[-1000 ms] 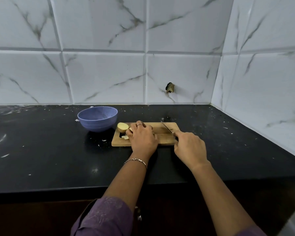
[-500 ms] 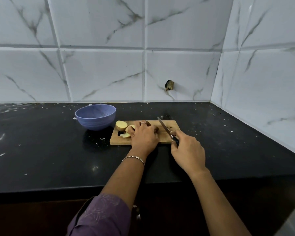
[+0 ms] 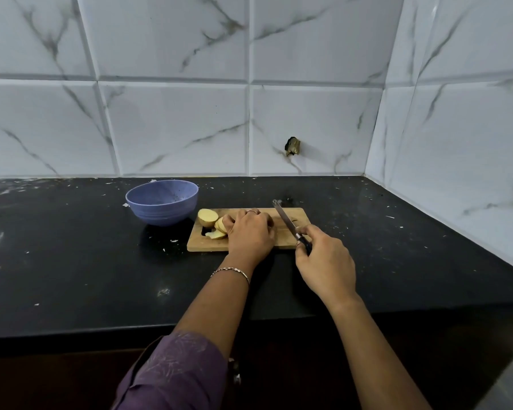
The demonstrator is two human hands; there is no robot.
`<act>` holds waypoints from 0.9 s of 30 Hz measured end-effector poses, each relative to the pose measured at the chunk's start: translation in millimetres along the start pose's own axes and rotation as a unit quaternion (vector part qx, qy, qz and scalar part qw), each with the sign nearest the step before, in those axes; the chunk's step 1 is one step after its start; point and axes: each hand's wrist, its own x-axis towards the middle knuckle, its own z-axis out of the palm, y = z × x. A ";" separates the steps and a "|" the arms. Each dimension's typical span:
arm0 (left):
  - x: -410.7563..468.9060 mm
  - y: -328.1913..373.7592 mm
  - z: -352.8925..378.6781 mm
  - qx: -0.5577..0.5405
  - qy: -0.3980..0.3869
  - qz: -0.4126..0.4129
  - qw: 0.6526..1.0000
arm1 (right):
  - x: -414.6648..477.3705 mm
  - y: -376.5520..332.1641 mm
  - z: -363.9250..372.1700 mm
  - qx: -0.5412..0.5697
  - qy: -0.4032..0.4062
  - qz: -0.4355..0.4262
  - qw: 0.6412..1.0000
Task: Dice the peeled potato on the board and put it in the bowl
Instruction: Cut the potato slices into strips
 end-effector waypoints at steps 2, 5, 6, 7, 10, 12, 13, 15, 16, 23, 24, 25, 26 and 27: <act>0.4 -0.7 -0.8 -0.007 0.000 -0.001 1.000 | -0.8 -0.4 -0.6 -0.001 0.002 -0.001 1.000; 0.3 -0.9 -1.3 -0.004 0.002 0.000 1.000 | -1.9 -1.4 -1.5 -0.007 0.003 0.000 1.000; 0.4 -0.7 -1.1 -0.004 0.005 -0.002 1.000 | -2.3 -1.8 -1.6 -0.009 0.002 -0.001 1.000; 0.4 -0.5 -0.9 -0.006 0.008 -0.003 1.000 | -2.9 -2.1 -1.4 -0.011 0.002 -0.003 1.000; 0.5 0.9 -1.0 -0.016 0.012 0.002 1.000 | -4.6 -2.4 -2.0 -0.016 0.004 -0.008 1.000; -0.1 2.3 -1.5 -0.021 0.018 0.005 1.000 | -5.3 -2.3 -2.2 -0.016 0.005 -0.010 1.000; -0.9 2.7 -1.8 -0.022 0.022 0.003 0.999 | -5.6 -2.3 -2.1 -0.018 0.004 -0.011 1.000; -2.6 2.9 -3.0 -0.020 0.029 -0.008 0.999 | -5.9 -2.7 -2.4 -0.018 0.003 -0.010 1.000; -3.6 2.7 -3.8 -0.017 0.029 -0.016 0.999 | -6.3 -3.0 -2.7 -0.017 0.002 -0.007 1.000; -4.7 4.1 -6.3 0.004 0.010 -0.026 1.000 | -11.2 -4.7 -5.5 -0.009 0.002 -0.011 1.000; -4.2 4.6 -6.3 0.005 0.009 -0.028 1.000 | -11.2 -4.9 -5.7 -0.011 0.000 -0.012 1.000; -3.9 4.8 -6.4 0.006 0.008 -0.029 1.000 | -11.1 -5.1 -6.2 -0.012 0.000 -0.014 1.000; -3.7 5.0 -6.4 0.006 0.008 -0.031 0.999 | -11.0 -5.4 -6.3 -0.015 -0.001 -0.015 1.000; -3.5 5.0 -6.7 0.005 0.010 -0.032 0.999 | -11.1 -5.6 -6.4 -0.018 0.001 -0.019 1.000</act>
